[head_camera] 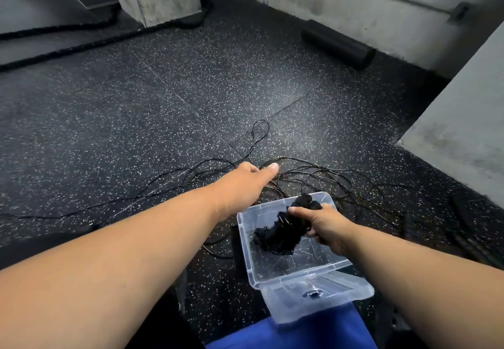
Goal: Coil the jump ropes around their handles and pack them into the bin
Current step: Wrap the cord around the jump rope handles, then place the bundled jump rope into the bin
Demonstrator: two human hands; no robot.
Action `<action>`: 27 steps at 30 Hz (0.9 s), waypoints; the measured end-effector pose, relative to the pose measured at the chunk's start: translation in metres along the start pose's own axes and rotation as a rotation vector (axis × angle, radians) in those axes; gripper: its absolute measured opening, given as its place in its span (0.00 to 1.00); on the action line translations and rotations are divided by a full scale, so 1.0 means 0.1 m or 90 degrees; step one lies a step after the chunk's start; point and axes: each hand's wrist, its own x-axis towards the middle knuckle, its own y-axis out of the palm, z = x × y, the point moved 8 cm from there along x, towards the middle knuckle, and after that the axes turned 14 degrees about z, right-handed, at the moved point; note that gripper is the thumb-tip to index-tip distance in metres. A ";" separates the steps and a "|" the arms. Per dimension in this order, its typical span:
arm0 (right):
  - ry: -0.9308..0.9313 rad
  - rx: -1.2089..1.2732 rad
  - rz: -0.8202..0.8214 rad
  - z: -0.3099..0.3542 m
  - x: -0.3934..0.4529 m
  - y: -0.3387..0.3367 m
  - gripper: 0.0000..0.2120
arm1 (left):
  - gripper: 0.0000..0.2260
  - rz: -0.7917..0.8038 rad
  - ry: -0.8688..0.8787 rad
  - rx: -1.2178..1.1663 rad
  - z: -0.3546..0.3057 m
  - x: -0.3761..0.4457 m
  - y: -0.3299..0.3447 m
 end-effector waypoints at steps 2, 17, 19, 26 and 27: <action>0.042 -0.007 0.002 -0.23 0.18 -0.03 0.11 | 0.30 0.010 -0.018 0.035 0.02 0.05 -0.02; 0.314 -0.024 0.052 -1.76 1.34 0.24 0.18 | 0.25 0.060 -0.135 0.258 0.28 0.41 -0.14; 0.342 -0.057 0.088 -1.79 1.43 0.22 0.15 | 0.25 0.069 -0.152 0.253 0.32 0.48 -0.16; 0.318 -0.307 0.092 -1.54 1.63 -0.04 0.16 | 0.27 0.110 -0.170 0.261 0.37 0.65 -0.16; 0.332 -0.276 0.070 -1.61 1.69 -0.08 0.17 | 0.27 0.116 -0.168 0.264 0.37 0.67 -0.16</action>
